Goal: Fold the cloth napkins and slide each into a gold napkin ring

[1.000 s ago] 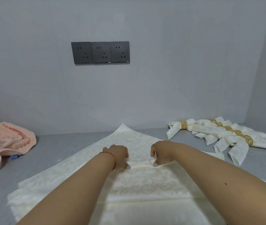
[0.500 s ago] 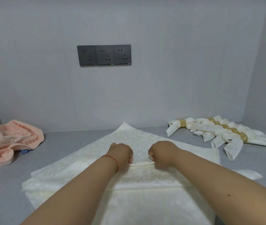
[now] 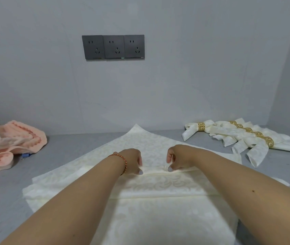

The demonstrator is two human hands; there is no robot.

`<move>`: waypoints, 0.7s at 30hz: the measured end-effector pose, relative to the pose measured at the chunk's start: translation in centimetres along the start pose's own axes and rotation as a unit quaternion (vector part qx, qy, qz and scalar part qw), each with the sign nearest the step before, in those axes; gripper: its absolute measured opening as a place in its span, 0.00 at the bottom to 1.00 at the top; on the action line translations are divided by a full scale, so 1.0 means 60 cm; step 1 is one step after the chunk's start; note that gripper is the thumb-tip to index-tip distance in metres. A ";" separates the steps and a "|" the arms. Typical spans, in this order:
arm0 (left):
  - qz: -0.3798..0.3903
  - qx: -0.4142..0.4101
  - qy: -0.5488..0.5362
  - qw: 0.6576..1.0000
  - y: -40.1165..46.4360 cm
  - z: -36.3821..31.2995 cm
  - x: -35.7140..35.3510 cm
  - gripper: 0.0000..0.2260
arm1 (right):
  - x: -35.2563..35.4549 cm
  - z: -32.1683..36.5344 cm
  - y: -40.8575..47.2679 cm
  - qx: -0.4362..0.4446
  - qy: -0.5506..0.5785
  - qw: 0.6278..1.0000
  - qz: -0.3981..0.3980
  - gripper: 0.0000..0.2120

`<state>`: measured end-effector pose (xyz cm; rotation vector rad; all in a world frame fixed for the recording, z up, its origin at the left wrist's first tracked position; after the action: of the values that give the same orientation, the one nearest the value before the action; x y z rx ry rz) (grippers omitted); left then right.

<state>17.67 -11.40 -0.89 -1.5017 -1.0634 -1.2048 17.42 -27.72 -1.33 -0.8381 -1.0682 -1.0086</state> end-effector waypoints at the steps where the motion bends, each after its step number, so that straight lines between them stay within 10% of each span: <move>1: 0.008 0.004 0.000 1.000 -0.002 0.002 0.000 0.14 | -0.001 -0.001 -0.001 -0.004 -0.003 1.000 0.002 0.12; 11: -0.079 -0.055 -0.015 0.995 -0.041 -0.017 0.014 0.03 | 0.013 0.066 -0.039 0.078 -0.166 0.978 -0.100 0.12; 21: -0.035 -0.094 0.059 0.993 -0.073 -0.015 -0.002 0.14 | 0.005 0.091 -0.083 0.110 -0.188 0.974 -0.065 0.14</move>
<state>13.24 -11.31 -0.36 -1.5249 -0.9518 -1.4573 11.15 -24.41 0.83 -0.8008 -1.5453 -0.8360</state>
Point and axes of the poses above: each hand's wrist, its own y-axis towards the middle knuckle, its own x-axis out of the back of the hand, z = x × y, the point moved 9 cm from there along y, towards the middle knuckle, and after that the axes turned 8 degrees about x, right-handed, at the moved point
